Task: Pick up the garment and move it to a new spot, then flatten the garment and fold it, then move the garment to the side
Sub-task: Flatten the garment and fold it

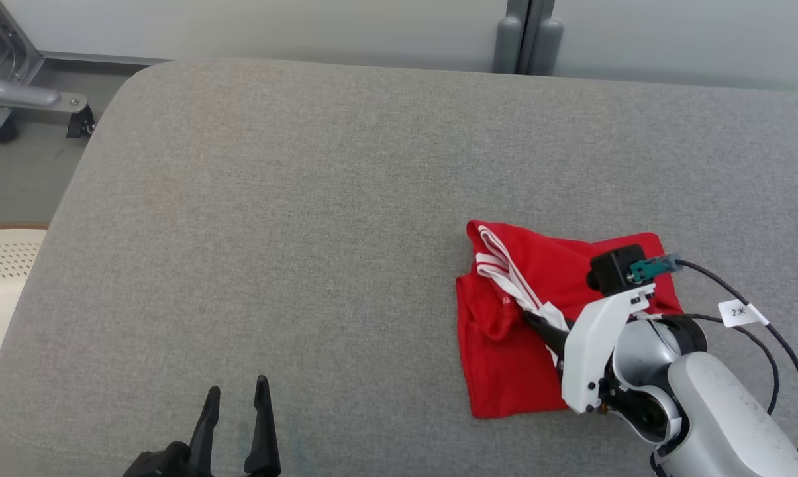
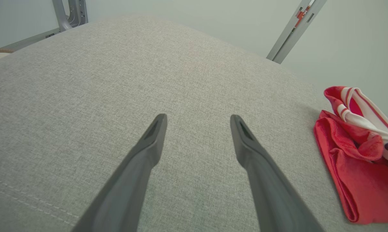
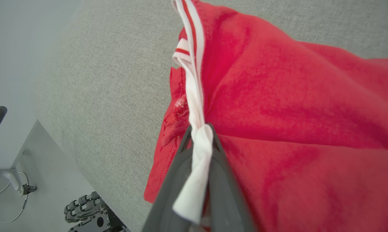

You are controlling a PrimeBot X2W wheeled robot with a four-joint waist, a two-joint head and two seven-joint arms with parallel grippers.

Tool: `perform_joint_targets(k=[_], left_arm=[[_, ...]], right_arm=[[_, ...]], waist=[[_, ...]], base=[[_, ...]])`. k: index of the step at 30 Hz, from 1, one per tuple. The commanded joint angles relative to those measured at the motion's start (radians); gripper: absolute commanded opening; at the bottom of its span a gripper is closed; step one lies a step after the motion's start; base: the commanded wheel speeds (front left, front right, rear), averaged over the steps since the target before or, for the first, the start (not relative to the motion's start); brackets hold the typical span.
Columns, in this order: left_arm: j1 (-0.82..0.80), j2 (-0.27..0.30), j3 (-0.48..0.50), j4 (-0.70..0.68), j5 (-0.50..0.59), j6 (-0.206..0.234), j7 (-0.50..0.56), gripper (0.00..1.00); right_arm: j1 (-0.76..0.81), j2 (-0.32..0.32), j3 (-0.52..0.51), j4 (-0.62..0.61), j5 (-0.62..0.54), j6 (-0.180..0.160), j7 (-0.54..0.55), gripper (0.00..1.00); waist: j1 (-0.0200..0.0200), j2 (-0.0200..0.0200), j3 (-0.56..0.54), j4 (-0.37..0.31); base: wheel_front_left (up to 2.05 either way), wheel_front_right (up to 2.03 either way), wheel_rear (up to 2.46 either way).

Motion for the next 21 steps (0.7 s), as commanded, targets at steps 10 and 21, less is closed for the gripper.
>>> perform_joint_targets(k=[10,21], left_arm=[[0.012,0.001,0.008,0.017,0.016,-0.006,-0.002,1.00],[0.048,0.001,0.046,0.034,0.054,-0.016,-0.002,1.00]], right_arm=[[0.030,0.055,0.034,0.028,-0.019,0.000,-0.052,1.00],[0.085,0.133,0.059,-0.036,0.061,0.000,-0.227,1.00]], waist=[[0.0000,0.0000,-0.017,-0.043],[0.0000,0.0000,-0.087,-0.091]], base=[[0.00,0.00,0.00],[0.00,0.00,0.00]])
